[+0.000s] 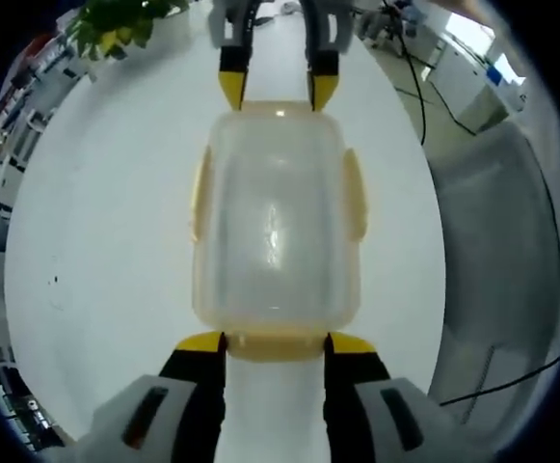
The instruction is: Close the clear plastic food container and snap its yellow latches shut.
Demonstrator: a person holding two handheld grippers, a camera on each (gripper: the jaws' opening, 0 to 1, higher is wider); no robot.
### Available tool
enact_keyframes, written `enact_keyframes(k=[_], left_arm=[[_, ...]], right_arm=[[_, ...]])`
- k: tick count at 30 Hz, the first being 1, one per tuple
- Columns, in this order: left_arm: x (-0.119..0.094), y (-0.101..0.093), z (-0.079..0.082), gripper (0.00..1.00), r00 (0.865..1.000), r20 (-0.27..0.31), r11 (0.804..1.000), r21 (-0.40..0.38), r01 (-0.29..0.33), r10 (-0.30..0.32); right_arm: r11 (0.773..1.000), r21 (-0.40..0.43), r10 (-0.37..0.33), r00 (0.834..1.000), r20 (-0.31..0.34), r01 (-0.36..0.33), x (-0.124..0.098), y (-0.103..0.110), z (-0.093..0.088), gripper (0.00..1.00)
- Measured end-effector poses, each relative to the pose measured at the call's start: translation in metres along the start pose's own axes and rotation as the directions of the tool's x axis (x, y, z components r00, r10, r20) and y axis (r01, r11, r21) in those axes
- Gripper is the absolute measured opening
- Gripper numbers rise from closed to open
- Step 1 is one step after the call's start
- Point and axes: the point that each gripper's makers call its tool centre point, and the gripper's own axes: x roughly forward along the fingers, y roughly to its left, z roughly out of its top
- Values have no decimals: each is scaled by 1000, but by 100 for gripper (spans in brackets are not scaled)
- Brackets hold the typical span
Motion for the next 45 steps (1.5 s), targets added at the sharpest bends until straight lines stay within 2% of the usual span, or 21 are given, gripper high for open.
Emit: enact_keyframes(k=[11,14,23,28,31,32,34,36,37,40,42,43,45], left_arm=[[1,2,-1,34,1000,3,1000,23,1,-1],[4,2,-4,34,1000,-12,999,40,-6,7],[2,3,-3,34,1000,6,1000,31,-5,5],[2,3,-4,34,1000,9,1000,24,-9,9],[1,3,-7,33,1000,18,1000,-4,-8,8],[0,3,-11,29,1000,11,1000,-5,-10,10],[-1,5,-17,24,1000,1,1000,-5,-28,28],[-4,8,-21,28,999,20,998,-57,-41,43],[-6,7,-22,29,999,40,993,-113,-28,32],[-13,6,-23,32,996,89,980,-199,-8,27],[-19,7,-24,37,992,125,959,-284,5,32],[-23,7,-22,39,987,160,943,-333,21,35],[-28,8,-22,38,982,184,918,-394,41,35]], right_arm=[[1000,-3,-5,1000,-3,5,3,0,-3,38],[1000,-1,-7,1000,4,7,3,0,-3,38],[1000,0,-7,1000,22,7,4,0,-4,38],[1000,5,-12,1000,-4,12,12,0,-12,36],[999,25,-27,1000,-7,27,14,-3,-20,27],[998,54,-31,1000,2,31,14,-3,-21,26],[994,107,-19,1000,15,17,13,-1,-25,30],[991,135,-25,999,38,20,8,-3,-27,31],[984,177,-30,998,55,20,5,-2,-28,32],[963,270,-37,994,106,7,-5,-3,-30,36],[947,322,-53,985,166,-4,-13,-5,-27,41],[928,372,-67,979,190,-8,-18,-7,-27,44],[902,431,-75,972,224,-30,-23,-8,-26,42]])
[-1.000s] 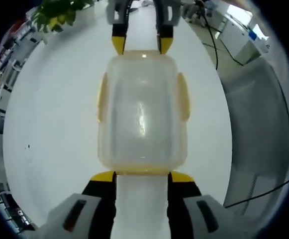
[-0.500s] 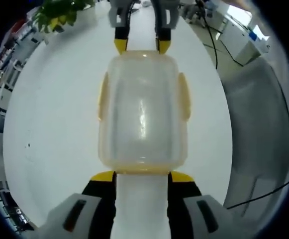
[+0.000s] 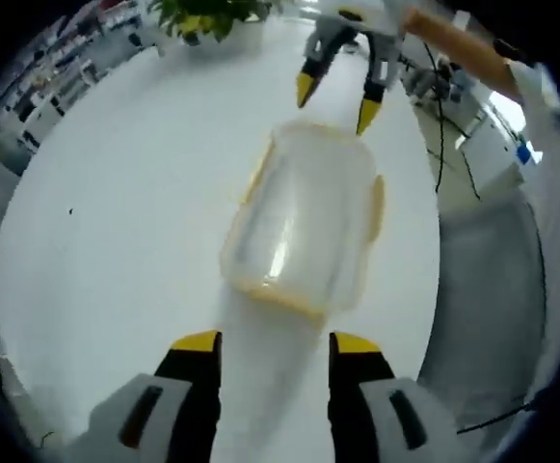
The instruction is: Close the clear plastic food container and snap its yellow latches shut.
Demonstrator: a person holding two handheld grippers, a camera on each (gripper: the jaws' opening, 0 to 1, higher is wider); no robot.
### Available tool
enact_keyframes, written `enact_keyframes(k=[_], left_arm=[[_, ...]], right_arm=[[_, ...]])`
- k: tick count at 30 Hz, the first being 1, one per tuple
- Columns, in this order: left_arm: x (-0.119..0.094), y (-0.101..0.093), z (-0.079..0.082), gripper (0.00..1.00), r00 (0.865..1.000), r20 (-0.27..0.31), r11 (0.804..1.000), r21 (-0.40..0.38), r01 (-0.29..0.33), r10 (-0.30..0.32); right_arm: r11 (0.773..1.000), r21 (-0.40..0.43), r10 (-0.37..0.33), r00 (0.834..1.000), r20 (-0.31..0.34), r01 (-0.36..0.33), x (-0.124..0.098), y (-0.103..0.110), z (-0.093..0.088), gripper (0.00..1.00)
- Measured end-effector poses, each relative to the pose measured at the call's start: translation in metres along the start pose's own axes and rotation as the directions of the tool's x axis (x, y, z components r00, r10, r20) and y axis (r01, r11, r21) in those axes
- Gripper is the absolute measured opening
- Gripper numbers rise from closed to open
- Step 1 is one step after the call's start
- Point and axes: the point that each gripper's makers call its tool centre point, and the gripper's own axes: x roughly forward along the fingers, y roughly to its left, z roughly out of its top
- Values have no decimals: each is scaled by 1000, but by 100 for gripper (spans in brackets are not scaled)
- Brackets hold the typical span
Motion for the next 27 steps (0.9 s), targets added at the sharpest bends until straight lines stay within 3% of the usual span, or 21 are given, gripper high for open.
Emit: enact_keyframes(k=[2,4,5,6,7,8,9,11,12,14,17,18,19,20,22,25,27], left_arm=[[-3,-2,4,38,999,49,997,-77,15,-12],[-2,-5,13,38,993,118,979,-198,51,-28],[1,-13,22,39,982,183,943,-315,110,-53],[2,-16,23,41,979,195,912,-385,137,-65],[5,-20,25,42,975,212,873,-460,160,-66],[7,-19,24,43,976,211,853,-498,157,-56],[9,-23,28,43,969,240,817,-547,184,-58],[11,-25,24,44,973,226,734,-652,193,-55],[12,-23,22,45,975,218,688,-702,184,-38],[13,-21,19,45,976,218,622,-760,189,-30],[12,-20,19,43,973,230,507,-836,211,-25],[12,-17,17,42,973,230,481,-852,209,-16],[12,-16,17,41,972,235,471,-856,212,-10],[12,-16,15,39,973,230,482,-851,208,-14],[12,-16,14,33,975,221,476,-856,200,-11],[16,-16,9,29,983,181,495,-853,165,-15],[18,-16,8,29,985,171,498,-853,155,-13]], right_arm=[[996,81,18,999,31,-20,-3,3,3,43],[979,198,44,998,40,-51,-5,7,5,44],[964,259,50,998,49,-62,-5,8,6,45],[945,319,55,996,68,-74,-5,7,9,46],[883,451,71,987,142,-128,-6,7,19,46],[857,493,82,984,159,-151,-6,8,22,45],[796,563,111,968,223,-221,-8,12,31,45],[717,643,117,955,271,-270,-8,13,37,46],[697,660,110,951,287,-280,-7,14,39,46],[663,702,94,959,268,-261,-3,12,34,46],[607,751,108,963,247,-261,3,13,28,43],[606,753,108,965,241,-256,6,12,27,42],[600,759,111,966,234,-253,8,13,26,39],[600,760,113,967,230,-251,10,14,26,35],[609,755,115,968,222,-245,13,16,27,27],[607,756,124,969,213,-244,19,20,28,29],[605,755,134,967,215,-252,22,24,31,29]])
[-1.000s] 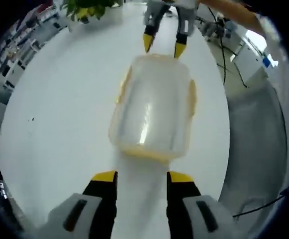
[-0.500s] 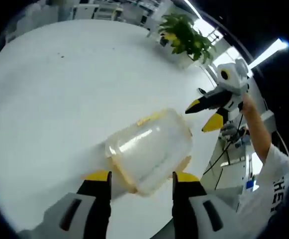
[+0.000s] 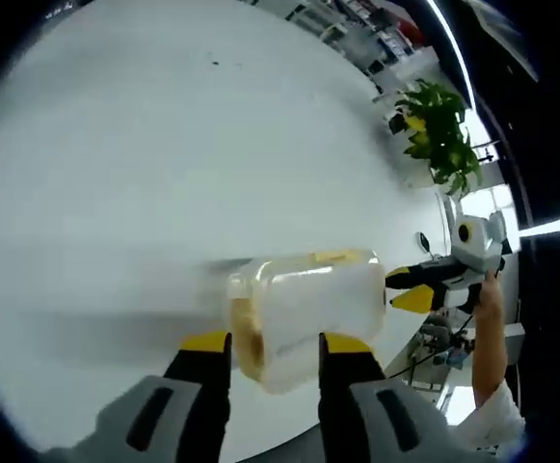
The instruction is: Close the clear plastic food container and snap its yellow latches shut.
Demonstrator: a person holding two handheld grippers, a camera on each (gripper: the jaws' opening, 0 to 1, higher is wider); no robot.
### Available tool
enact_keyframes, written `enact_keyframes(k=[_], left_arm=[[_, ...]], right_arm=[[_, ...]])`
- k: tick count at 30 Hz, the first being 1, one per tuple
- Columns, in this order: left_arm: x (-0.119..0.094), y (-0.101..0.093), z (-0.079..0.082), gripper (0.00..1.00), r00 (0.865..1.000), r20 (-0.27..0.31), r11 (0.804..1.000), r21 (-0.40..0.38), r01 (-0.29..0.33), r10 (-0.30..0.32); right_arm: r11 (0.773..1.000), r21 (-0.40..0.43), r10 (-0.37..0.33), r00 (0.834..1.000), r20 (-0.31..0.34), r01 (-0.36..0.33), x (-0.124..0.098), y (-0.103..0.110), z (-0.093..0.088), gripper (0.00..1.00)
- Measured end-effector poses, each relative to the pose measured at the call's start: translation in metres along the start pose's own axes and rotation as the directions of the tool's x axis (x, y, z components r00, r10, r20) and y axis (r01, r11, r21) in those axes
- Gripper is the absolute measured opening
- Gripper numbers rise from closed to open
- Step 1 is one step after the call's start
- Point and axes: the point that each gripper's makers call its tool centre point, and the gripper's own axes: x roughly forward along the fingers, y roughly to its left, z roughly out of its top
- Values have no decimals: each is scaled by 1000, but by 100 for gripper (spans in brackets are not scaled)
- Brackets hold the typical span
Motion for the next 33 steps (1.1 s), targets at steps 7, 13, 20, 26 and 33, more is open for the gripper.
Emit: enact_keyframes(k=[7,13,20,26,33], left_arm=[[6,-1,-5,26,998,-48,999,36,-24,26],[12,4,-3,24,995,-73,996,70,-59,64],[13,4,-1,24,993,-92,995,79,-61,68],[13,4,0,23,992,-100,994,90,-63,72],[14,4,-1,21,992,-105,994,98,-56,67]], right_arm=[[998,-31,-56,998,-30,55,7,-8,-3,23],[998,-38,-57,997,-43,56,7,-6,-4,23],[998,-35,-45,998,-48,44,7,-7,-4,22],[997,-51,-53,997,-55,50,7,-7,-4,22],[997,-49,-54,997,-52,52,7,-7,-3,21]])
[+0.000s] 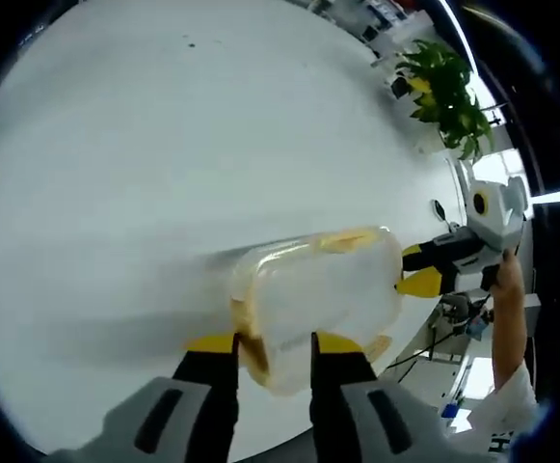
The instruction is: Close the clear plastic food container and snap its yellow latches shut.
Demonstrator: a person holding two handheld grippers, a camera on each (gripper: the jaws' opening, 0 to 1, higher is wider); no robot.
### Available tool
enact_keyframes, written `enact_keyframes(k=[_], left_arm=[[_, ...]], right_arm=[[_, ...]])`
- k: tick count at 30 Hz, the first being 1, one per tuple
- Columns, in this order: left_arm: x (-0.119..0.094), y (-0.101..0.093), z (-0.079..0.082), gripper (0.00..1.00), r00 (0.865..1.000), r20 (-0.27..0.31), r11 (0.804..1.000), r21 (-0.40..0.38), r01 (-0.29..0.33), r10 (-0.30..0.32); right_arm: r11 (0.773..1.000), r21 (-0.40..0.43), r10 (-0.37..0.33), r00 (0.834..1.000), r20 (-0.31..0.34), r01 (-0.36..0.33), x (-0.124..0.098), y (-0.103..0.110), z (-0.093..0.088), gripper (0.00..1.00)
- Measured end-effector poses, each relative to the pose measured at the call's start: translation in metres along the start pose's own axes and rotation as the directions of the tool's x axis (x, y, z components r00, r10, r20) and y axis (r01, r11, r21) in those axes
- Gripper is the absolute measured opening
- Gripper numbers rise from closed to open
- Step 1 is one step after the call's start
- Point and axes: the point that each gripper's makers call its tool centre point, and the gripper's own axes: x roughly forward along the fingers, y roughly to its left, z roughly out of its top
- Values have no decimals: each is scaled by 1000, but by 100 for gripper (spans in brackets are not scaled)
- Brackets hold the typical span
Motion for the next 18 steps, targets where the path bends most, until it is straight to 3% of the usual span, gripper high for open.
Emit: enact_keyframes(k=[5,6,7,18], left_arm=[[0,0,-1,21,1000,-3,1000,2,4,-4],[-3,-13,-9,19,998,-31,995,-75,58,-60],[-4,1,-4,19,1000,-6,1000,-13,19,-19],[1,2,3,19,1000,-3,1000,-14,18,-18]], right_arm=[[1000,1,1,1000,-1,-1,0,0,0,21],[1000,1,1,1000,-2,-1,0,0,0,21],[1000,0,2,1000,-3,-2,0,0,1,21],[1000,-2,16,1000,1,-16,0,-2,0,20]])
